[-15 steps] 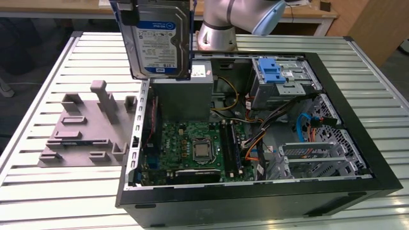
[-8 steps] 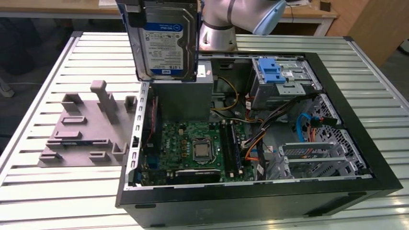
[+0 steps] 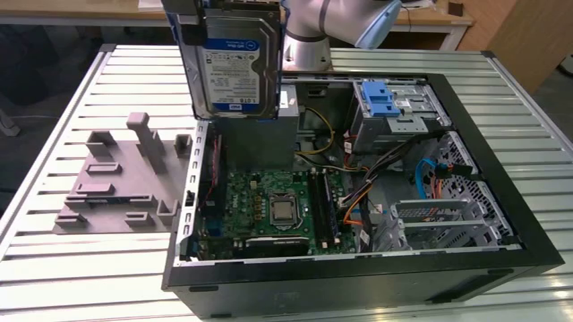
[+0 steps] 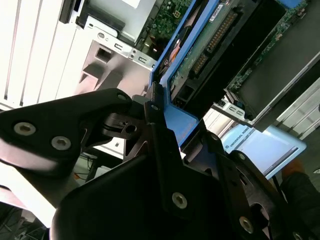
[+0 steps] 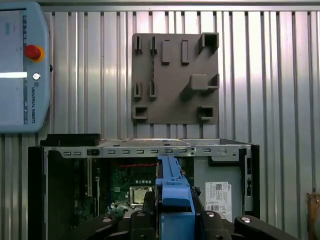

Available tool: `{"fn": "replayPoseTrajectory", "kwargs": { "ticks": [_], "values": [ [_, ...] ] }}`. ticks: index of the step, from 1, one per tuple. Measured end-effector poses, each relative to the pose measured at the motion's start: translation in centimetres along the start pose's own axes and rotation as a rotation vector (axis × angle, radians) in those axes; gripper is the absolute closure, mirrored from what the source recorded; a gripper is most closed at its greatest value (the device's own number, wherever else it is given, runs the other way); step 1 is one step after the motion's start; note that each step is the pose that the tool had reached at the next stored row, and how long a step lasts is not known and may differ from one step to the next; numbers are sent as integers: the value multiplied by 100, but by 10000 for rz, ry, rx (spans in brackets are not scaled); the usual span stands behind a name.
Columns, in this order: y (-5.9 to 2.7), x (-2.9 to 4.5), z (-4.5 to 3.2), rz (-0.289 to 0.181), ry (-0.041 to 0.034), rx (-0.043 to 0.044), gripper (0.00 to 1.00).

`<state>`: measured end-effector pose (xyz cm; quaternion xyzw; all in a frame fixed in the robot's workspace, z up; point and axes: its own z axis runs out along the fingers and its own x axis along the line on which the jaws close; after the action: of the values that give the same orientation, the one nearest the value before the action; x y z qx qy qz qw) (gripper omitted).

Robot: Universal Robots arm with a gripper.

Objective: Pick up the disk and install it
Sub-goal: 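Pick up the disk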

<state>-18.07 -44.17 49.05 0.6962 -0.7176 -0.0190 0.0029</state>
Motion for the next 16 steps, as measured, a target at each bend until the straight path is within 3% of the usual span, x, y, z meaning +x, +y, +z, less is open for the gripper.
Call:
{"fn": "replayPoseTrajectory", "kwargs": {
  "ticks": [12, 16],
  "values": [
    [-388, -10, 7, 0, 1, 6, 64],
    [-481, -13, 6, 0, 2, 6, 64]
  ]
}}
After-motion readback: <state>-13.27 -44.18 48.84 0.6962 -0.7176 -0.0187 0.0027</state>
